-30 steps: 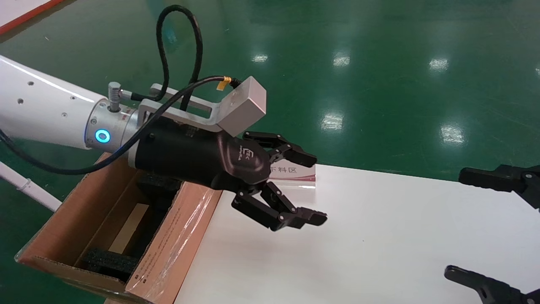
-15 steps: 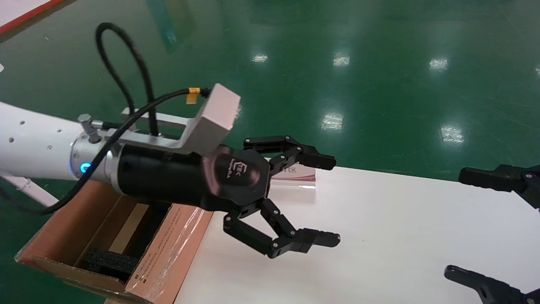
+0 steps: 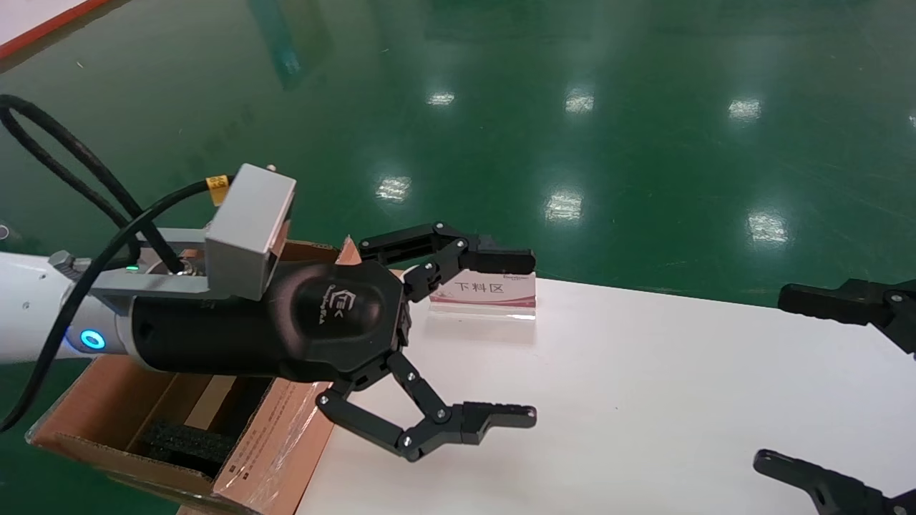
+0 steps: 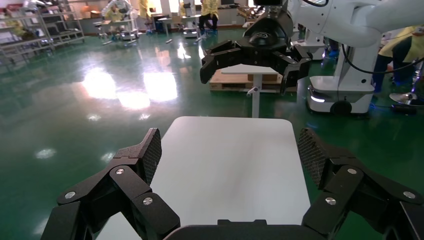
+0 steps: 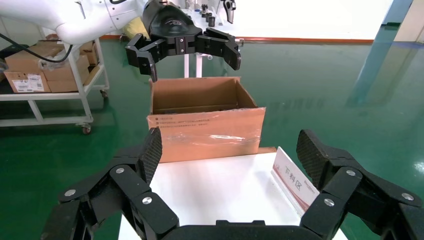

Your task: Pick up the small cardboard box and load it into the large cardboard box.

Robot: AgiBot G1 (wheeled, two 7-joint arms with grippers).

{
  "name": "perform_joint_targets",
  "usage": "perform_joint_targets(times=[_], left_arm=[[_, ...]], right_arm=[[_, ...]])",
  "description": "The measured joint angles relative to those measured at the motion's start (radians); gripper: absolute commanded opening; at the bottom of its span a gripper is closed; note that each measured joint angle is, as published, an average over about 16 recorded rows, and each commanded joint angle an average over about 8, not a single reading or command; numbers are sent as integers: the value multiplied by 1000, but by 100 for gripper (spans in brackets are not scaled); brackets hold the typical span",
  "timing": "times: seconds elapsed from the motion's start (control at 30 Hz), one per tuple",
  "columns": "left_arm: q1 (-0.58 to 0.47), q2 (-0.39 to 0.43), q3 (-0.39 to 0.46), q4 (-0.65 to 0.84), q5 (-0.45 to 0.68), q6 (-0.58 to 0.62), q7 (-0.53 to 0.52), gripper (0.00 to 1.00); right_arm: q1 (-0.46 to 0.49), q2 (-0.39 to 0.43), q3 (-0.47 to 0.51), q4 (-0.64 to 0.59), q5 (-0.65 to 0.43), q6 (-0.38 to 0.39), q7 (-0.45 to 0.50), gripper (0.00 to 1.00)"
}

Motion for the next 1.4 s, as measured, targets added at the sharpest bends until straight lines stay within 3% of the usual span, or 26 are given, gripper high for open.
perform_joint_targets(times=[1.4], left_arm=[[-29,-2,36,1,4,-8,-7,100]], right_arm=[[0,0,0,0,0,0,0,100]])
